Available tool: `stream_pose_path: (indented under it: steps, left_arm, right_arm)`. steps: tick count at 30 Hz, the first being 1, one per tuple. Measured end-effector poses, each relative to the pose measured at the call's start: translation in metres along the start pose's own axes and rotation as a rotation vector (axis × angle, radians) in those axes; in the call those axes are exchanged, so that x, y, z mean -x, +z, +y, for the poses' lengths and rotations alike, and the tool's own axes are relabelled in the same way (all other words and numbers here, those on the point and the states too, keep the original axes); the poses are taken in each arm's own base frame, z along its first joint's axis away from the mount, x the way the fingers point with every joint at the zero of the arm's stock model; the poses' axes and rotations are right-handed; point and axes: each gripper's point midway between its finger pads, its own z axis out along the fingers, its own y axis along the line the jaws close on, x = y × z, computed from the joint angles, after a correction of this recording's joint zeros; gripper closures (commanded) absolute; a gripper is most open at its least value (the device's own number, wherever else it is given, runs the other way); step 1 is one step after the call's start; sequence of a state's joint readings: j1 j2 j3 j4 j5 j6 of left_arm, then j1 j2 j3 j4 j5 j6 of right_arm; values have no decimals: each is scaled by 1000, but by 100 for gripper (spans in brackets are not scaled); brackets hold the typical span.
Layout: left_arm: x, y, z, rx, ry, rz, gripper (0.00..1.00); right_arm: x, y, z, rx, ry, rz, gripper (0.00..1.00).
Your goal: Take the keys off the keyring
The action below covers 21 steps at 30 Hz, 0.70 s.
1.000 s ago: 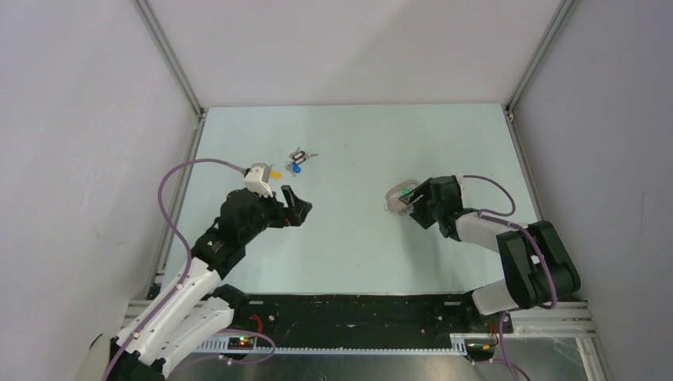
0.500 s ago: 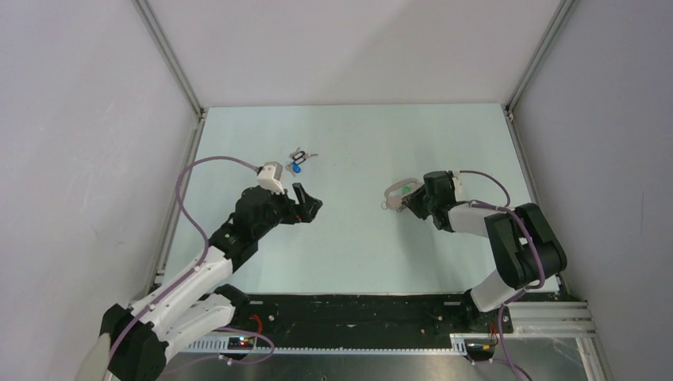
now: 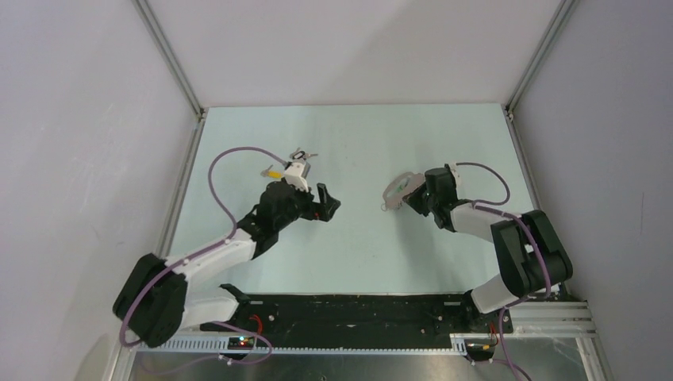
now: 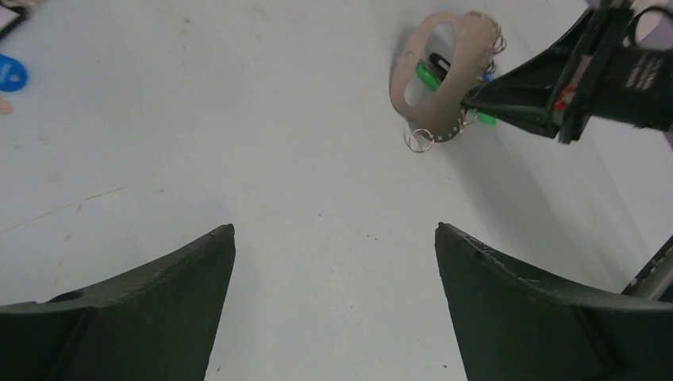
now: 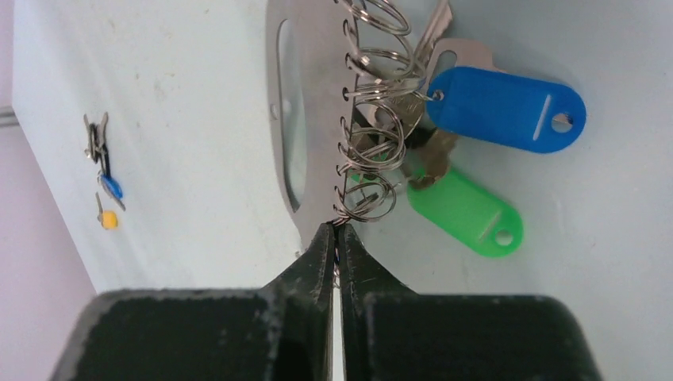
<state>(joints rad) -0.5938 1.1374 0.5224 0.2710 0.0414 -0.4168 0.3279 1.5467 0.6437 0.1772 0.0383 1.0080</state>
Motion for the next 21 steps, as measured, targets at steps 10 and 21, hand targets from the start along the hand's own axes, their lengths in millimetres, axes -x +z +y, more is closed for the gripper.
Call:
stream_pose_path:
  steps: [10,21]
  left_arm:
    - [3,25,-28,-128,69,28,2]
    - [16,14,-57,-258,31,7,2]
  right_arm:
    - [-16,-46,35,157,-207,78,100]
    - [-40,-103,65,455,-390,137,100]
